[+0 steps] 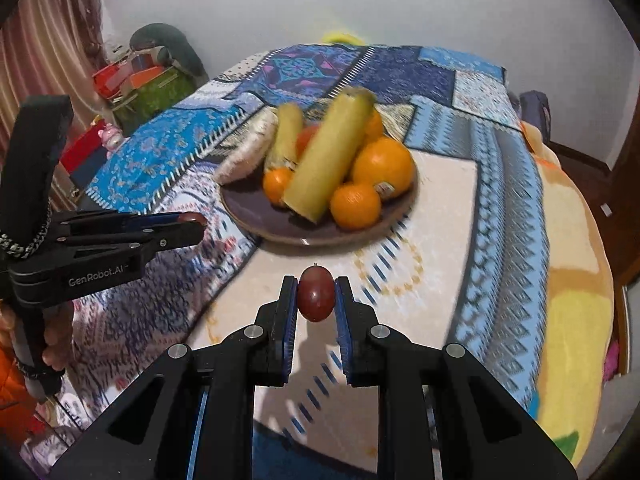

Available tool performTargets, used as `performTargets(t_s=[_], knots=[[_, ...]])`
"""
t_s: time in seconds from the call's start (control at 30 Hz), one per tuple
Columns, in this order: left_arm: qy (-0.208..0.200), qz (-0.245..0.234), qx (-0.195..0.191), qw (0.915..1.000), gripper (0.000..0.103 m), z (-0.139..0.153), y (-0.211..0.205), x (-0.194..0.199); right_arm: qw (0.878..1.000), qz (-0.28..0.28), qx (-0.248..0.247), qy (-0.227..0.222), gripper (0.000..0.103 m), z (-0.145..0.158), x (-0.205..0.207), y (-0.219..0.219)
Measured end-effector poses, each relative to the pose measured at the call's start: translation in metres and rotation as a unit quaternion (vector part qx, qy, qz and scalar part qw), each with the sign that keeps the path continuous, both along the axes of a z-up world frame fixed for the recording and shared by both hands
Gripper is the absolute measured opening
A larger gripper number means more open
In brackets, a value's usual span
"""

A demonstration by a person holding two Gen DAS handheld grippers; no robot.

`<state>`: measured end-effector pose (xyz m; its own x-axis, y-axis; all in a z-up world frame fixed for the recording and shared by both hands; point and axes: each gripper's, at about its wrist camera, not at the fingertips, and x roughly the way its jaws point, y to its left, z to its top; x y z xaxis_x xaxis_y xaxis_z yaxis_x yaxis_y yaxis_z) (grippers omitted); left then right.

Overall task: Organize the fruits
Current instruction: 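Lower both red dates onto the plate and open both tools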

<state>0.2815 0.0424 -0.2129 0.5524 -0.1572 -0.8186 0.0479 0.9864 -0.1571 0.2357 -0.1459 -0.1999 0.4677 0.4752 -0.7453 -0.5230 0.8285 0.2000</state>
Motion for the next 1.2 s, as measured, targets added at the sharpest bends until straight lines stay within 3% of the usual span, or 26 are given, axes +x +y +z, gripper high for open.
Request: performTargets(t_s=[0.23,0.6,0.73,0.83,1.03,1.2], knots=[[-0.011,-0.005,-0.011,0.9999,0.025,0.006,0.002,0.017,1.000,0.019,0.005,-0.013,0.017,0.005,0.016,0.029],[-0.004,-0.022,-0.026,0.9994,0.025,-0.010,-0.002,0.036,0.999,0.030,0.000,-0.030,0.017,0.009,0.038,0.047],[0.002,-0.022,-0.027,0.9994,0.030,-0.015,-0.002,0.040,0.999,0.027,0.006,-0.027,0.027,0.010,0.043,0.044],[0.000,-0.019,-0.026,0.9995,0.031,-0.014,-0.002,0.038,0.999,0.022,0.008,-0.028,0.028,0.011,0.044,0.041],[-0.024,-0.014,-0.017,0.9995,0.031,0.008,-0.002,0.023,0.999,0.008,0.018,-0.039,0.028,0.025,0.039,0.031],[-0.075,-0.002,-0.009,0.9972,0.031,0.051,-0.002,-0.007,0.997,-0.010,0.030,-0.072,0.028,0.057,0.020,0.017]])
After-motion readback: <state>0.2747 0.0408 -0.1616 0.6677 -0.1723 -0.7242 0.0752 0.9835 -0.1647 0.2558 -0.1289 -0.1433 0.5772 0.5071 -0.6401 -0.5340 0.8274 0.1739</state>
